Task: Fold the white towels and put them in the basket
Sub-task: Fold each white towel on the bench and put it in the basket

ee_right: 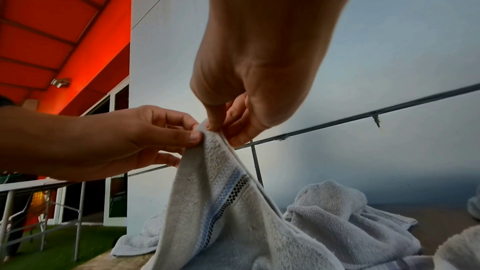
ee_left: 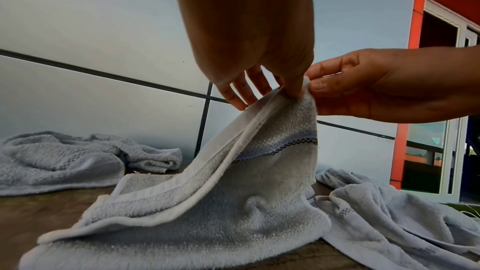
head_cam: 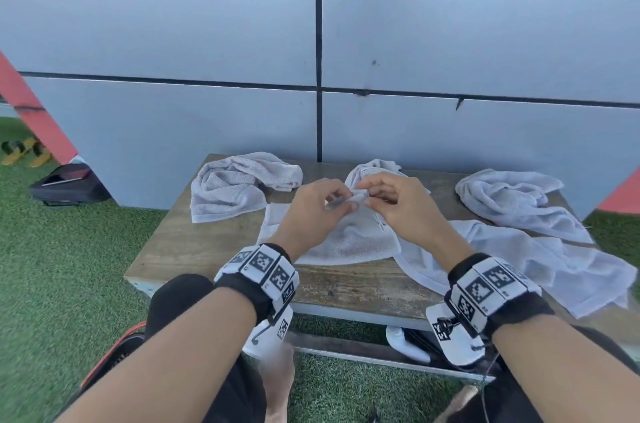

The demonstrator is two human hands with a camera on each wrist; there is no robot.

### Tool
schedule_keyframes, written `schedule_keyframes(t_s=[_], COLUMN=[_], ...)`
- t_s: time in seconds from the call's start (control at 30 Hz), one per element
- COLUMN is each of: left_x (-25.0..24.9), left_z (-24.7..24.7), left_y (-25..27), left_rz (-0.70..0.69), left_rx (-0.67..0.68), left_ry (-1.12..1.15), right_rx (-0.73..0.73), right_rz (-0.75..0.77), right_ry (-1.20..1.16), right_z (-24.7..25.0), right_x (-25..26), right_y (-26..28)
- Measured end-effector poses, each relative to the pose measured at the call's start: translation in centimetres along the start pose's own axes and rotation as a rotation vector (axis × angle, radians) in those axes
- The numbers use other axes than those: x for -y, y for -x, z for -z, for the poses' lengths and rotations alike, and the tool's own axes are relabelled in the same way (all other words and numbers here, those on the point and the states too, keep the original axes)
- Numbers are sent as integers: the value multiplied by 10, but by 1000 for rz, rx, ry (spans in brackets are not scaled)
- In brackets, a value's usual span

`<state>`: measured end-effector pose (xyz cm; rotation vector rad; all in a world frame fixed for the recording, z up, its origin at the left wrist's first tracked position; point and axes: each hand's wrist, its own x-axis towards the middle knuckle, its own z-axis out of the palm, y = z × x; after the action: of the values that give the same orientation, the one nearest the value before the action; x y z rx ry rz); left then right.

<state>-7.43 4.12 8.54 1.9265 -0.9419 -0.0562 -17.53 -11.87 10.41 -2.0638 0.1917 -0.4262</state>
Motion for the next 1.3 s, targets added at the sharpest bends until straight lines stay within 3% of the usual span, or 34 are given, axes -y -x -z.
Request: schedule_keyframes(t_s=[0.23,0.47,0.8,1.07,1.3], left_x=[-3,1,1,5,8], left_z=[9,13,14,10,10], left_y=[-2,-2,-7,-12,-10], left_rz=[24,21,68,79,87], left_rx=[15,33,-1,48,119], left_ry=[25,55,55,28,-18], right_rx=[-62,-14,-25,48,28], right_rz=[-138,-160,-82,-96,22], right_ry=[-172,-83,41,53,127], right_z=[-3,-4,-7,-10,-4], right_x=[-2,-5,6,6,11], right_y=[-2,-7,-9,-11,-15])
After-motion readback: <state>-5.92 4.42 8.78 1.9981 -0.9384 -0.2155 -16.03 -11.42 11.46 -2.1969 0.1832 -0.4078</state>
